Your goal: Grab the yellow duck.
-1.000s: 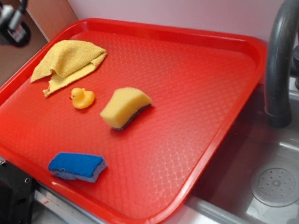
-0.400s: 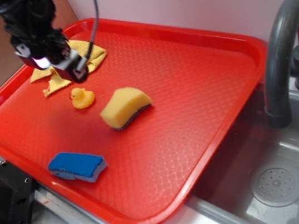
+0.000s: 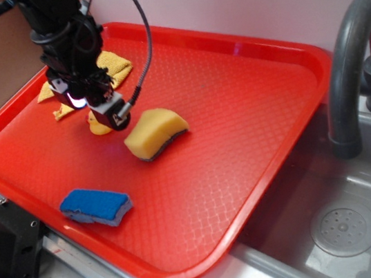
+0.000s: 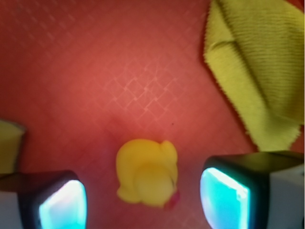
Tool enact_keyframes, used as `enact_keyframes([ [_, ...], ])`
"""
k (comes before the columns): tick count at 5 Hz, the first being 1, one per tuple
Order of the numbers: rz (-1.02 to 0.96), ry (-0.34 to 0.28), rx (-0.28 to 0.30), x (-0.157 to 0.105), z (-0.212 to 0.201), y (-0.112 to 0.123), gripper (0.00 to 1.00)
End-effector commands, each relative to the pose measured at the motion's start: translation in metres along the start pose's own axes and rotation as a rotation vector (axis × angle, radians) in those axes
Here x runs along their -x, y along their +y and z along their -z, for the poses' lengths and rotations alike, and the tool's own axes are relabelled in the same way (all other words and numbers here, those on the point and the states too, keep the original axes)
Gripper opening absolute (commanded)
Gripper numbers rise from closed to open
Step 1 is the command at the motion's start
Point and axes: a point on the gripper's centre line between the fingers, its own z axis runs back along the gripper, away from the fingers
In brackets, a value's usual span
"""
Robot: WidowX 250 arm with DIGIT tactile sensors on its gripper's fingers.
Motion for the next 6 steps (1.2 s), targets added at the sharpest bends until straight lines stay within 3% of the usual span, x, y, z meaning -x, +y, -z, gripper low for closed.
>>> enact_keyframes([
  [1, 0.000, 0.012, -0.029, 0.000, 0.015, 0.013, 1.00],
  [2, 0.008, 0.016, -0.018, 0.001, 0.020, 0.015, 1.00],
  [3, 0.019, 0.017, -0.040, 0.001, 0.021, 0.012, 0.00],
  [4, 0.020, 0.016, -0.048, 0.002, 0.022, 0.011, 0.00],
  [5, 0.029, -0.010, -0.106, 0.004, 0.014, 0.009, 0.00],
  [6, 0.014, -0.089, -0.087, 0.000, -0.036, 0.007, 0.00],
])
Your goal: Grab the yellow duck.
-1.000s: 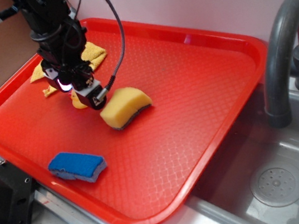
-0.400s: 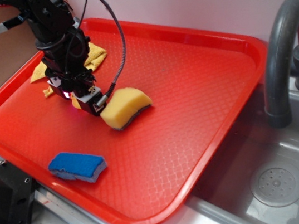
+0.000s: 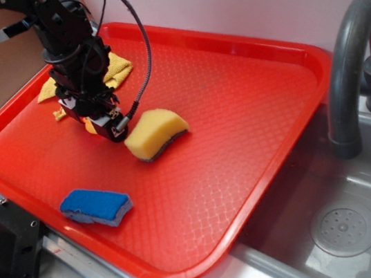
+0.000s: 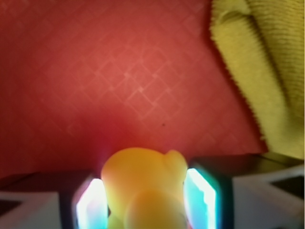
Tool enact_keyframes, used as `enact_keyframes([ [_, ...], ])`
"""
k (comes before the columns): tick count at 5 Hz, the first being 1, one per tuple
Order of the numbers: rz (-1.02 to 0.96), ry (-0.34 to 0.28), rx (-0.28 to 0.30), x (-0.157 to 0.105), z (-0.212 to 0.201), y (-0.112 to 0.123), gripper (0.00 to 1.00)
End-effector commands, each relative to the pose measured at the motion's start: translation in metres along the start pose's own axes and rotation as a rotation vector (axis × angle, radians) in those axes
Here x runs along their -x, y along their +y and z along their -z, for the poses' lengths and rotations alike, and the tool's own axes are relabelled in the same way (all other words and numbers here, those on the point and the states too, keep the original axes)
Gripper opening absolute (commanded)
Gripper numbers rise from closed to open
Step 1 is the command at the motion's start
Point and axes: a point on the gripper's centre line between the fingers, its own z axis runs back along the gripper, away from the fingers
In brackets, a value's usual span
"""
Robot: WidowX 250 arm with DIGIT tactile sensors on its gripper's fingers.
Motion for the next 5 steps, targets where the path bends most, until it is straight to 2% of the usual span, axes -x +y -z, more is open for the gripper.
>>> enact_keyframes([
  [1, -0.123, -0.182, 0.058, 0.001, -0.104, 0.004, 0.00],
  [2, -0.138, -0.232, 0.110, 0.008, -0.154, 0.005, 0.00],
  [3, -0.170, -0.280, 0.127, 0.021, -0.194, 0.011, 0.00],
  [4, -0.126, -0.281, 0.232, 0.025, -0.189, 0.032, 0.00],
  [5, -0.126, -0.281, 0.232, 0.025, -0.189, 0.032, 1.00],
])
